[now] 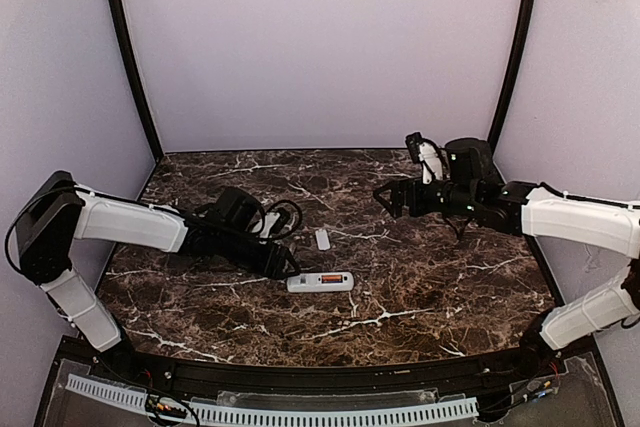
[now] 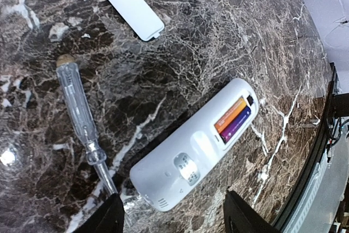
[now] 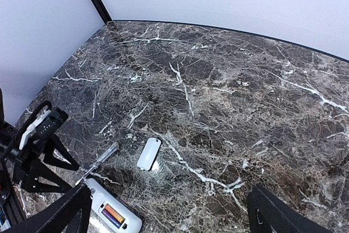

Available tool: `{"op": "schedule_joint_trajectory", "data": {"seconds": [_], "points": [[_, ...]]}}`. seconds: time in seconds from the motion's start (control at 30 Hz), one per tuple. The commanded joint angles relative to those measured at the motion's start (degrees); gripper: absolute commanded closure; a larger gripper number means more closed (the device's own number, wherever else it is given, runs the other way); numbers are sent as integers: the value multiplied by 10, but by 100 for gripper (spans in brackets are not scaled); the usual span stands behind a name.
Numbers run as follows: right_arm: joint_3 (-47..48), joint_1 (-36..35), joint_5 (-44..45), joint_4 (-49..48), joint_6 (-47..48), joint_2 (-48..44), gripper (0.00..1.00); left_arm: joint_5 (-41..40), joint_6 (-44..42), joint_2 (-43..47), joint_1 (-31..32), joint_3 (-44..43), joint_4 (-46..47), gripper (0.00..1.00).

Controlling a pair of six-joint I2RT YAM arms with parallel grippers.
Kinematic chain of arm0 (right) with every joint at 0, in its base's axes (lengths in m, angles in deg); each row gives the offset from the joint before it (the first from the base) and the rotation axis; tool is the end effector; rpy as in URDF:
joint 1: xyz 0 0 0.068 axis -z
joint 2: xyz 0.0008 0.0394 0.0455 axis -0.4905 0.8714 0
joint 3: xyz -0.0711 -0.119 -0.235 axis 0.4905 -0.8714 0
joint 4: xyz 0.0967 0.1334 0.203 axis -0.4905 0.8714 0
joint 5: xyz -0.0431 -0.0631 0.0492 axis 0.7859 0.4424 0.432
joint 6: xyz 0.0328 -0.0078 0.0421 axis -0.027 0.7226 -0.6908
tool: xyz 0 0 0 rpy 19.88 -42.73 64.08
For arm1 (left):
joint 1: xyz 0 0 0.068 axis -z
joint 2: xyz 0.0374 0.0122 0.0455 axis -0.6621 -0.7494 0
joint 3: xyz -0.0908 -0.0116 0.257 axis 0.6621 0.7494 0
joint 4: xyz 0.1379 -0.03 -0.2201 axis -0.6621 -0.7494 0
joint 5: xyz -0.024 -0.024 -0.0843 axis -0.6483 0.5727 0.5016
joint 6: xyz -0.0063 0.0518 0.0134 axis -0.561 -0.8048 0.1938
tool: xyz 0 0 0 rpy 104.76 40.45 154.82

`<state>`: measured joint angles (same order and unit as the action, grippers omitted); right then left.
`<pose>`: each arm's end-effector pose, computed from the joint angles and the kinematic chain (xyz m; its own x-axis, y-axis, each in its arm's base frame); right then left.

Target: Unload the batteries from the remote control

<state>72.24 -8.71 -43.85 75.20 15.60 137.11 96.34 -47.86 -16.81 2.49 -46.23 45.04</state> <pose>0.2309 0.1841 0.2729 -0.5104 -0.0189 -0.8597 -0.5347 0.7899 0.3001 0.2274 -0.2355 0.1689 -0.8071 0.2387 -0.5399 0.5368 0.6774 -0.5030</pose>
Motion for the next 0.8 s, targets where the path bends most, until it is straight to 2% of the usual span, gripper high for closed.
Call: {"op": "schedule_joint_trajectory", "data": {"seconds": [0.0, 0.13, 0.33, 0.77], "points": [[-12, 5, 9, 2, -2, -12, 1, -82, -61, 36, 2, -37, -112, 38], [-8, 5, 6, 2, 0, -6, 1, -125, -93, 40, 2, -60, -160, 40], [-7, 5, 0, 1, -2, -2, 2, -148, -109, 15, 2, -86, -203, 47], [-10, 5, 7, 17, -21, -7, 1, -114, -84, -64, 2, -135, -190, 57]]}}
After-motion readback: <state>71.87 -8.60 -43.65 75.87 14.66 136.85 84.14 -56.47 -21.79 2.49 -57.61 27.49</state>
